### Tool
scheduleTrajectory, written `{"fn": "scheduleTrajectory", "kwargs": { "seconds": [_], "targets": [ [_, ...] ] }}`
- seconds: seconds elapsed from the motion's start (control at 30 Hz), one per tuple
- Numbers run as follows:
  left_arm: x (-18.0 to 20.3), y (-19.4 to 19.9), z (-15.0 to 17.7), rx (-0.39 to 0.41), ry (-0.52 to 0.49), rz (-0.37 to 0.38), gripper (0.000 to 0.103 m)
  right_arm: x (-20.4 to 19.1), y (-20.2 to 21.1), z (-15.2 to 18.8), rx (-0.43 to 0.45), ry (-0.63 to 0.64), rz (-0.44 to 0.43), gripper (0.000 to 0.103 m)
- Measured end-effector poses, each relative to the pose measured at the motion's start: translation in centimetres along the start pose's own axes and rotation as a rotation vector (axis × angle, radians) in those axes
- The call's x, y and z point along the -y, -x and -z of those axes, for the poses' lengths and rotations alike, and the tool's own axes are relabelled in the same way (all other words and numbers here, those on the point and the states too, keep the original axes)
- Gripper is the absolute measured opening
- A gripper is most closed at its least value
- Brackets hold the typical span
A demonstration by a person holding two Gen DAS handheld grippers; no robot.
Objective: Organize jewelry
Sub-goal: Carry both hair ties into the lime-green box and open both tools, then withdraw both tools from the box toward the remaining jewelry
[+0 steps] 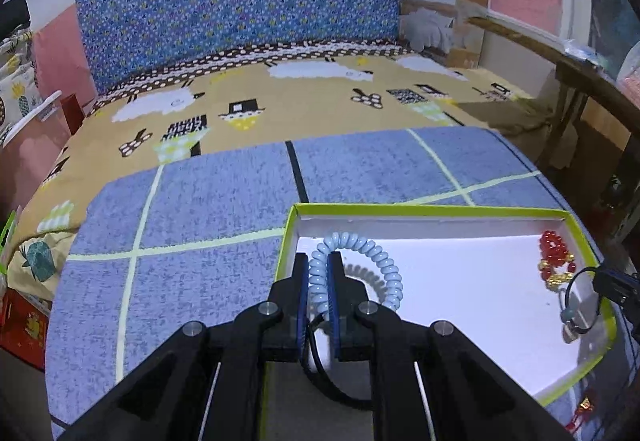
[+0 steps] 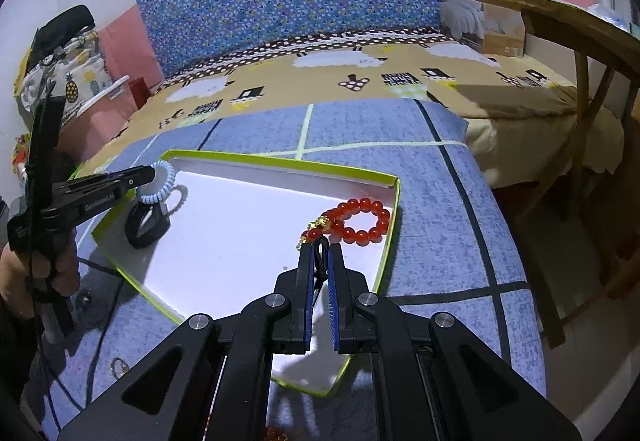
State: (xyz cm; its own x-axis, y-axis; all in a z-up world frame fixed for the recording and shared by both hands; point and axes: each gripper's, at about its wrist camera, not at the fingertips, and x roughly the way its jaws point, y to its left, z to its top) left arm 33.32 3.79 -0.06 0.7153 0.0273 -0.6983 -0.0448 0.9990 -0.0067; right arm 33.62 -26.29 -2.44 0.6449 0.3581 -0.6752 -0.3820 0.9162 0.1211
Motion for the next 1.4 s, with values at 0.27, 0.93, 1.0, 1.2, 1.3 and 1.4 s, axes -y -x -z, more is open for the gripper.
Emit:
{"fn": "scheduleTrajectory", "kwargs": {
  "seconds": [0.27, 0.93, 1.0, 1.2, 1.3, 1.4],
  "targets": [
    [0.7, -1.1, -0.6, -0.035, -0.020, -0.004, 0.010, -0.2, -0.3, 0.1, -0.004, 0.021, 0.019, 0.015],
    [-0.3, 3.1, 0.2, 0.025, 0.060, 0.075, 0.019, -2.3, 4.2, 1.3, 0.095, 0.055, 0.025, 0.027],
    [-0.5, 4.9, 0.8, 0.050, 0.069, 0.086, 0.019, -3.0, 5.5, 1.8, 0.116, 0.067, 0.020, 0.027],
    [-0.3, 10.0, 3.1, 0.111, 0.079, 0.111, 0.019, -5.2, 9.2, 3.4, 0.166, 0.109, 0.015, 0.027],
    [0.2, 12.1, 4.4, 0.131, 0.068, 0.118, 0.019, -6.4, 11.1, 4.2, 0.186, 0.126, 0.015, 0.027],
    [0.7, 14.1, 5.8, 0.150, 0.056, 0.126, 0.019, -7.1, 12.5, 4.9, 0.199, 0.133, 0.010, 0.027]
  ]
}}
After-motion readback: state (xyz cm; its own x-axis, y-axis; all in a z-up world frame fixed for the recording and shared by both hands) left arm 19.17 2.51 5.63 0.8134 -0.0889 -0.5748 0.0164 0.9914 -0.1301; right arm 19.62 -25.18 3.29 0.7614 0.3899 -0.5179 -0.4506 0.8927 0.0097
